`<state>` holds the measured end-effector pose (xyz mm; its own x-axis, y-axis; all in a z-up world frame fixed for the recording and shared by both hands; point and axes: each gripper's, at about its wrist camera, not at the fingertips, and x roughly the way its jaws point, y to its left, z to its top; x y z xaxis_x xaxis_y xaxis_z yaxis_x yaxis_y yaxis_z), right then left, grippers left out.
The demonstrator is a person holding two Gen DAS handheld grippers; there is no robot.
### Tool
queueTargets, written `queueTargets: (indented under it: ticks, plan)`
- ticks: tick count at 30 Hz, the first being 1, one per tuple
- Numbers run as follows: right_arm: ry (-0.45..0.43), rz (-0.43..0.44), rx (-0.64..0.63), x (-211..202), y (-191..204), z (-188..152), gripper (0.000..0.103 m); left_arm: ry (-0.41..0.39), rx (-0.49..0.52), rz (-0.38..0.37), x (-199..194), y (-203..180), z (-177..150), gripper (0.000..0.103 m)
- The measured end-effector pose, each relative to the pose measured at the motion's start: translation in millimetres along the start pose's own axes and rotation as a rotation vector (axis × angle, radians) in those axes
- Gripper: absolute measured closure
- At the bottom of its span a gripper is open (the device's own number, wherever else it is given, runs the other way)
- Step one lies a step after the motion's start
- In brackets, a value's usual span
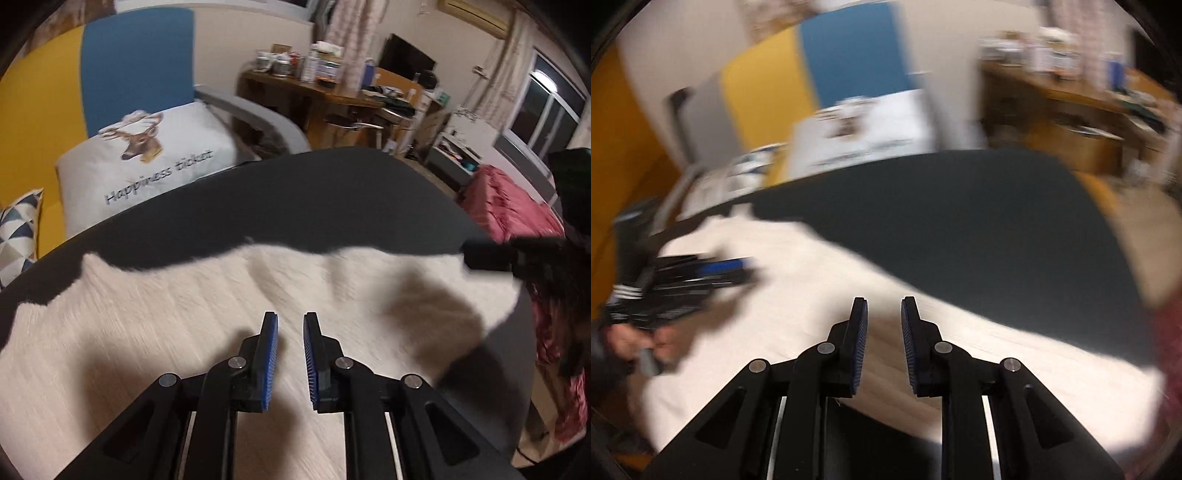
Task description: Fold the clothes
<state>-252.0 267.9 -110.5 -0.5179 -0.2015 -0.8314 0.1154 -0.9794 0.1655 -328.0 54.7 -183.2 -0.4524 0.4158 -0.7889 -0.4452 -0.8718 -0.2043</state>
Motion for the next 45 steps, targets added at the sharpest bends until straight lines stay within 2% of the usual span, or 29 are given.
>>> queueTargets:
  ticks: [5,7,9,11,13,16,18,20,23,26,28,31,32,34,38,42,45]
  plan:
    - [0.046,0.025,-0.024,37,34,7,0.083,0.01,-0.029,0.047,23,11,9,0.09]
    - [0.064,0.035,-0.034,51,48,9,0.084,0.06,-0.043,0.107,34,13,4,0.09]
    - [0.082,0.045,-0.044,66,61,12,0.085,0.038,-0.042,0.121,33,11,2,0.09]
    - [0.1,0.055,-0.054,81,75,15,0.09,0.021,-0.023,0.118,29,8,-1,0.09]
    - [0.118,0.052,-0.063,88,85,17,0.09,-0.011,-0.056,0.078,14,16,-11,0.09]
    - [0.122,0.027,-0.078,80,97,24,0.09,-0.091,-0.142,0.057,-28,53,-29,0.09]
    - [0.085,0.095,-0.116,75,101,36,0.089,-0.142,-0.201,0.076,-55,87,-39,0.09]
    - [0.055,0.205,-0.173,70,134,49,0.089,-0.164,-0.265,0.107,-75,123,-45,0.09]
    - [0.038,0.355,-0.232,80,193,72,0.089,-0.127,-0.307,0.17,-81,163,-44,0.09]
    - [0.061,0.374,-0.282,105,237,86,0.089,-0.028,-0.279,0.273,-67,185,-43,0.09]
    - [0.096,0.342,-0.308,123,257,92,0.089,-0.007,-0.241,0.297,-59,189,-47,0.09]
    - [0.172,0.219,-0.295,151,255,92,0.089,-0.068,-0.203,0.181,-70,183,-44,0.091]
    - [0.174,0.215,-0.29,151,252,90,0.089,-0.089,-0.19,0.14,-74,181,-43,0.089]
    - [0.149,0.297,-0.274,136,246,87,0.088,-0.067,-0.164,0.058,-65,181,-24,0.087]
    - [0.122,0.387,-0.257,117,234,79,0.087,-0.016,-0.111,-0.107,-44,181,16,0.083]
    - [0.154,0.415,-0.25,125,227,67,0.087,0.076,-0.211,-0.181,-12,192,39,0.081]
    - [0.159,0.436,-0.232,131,220,58,0.087,0.102,-0.28,-0.212,2,206,43,0.08]
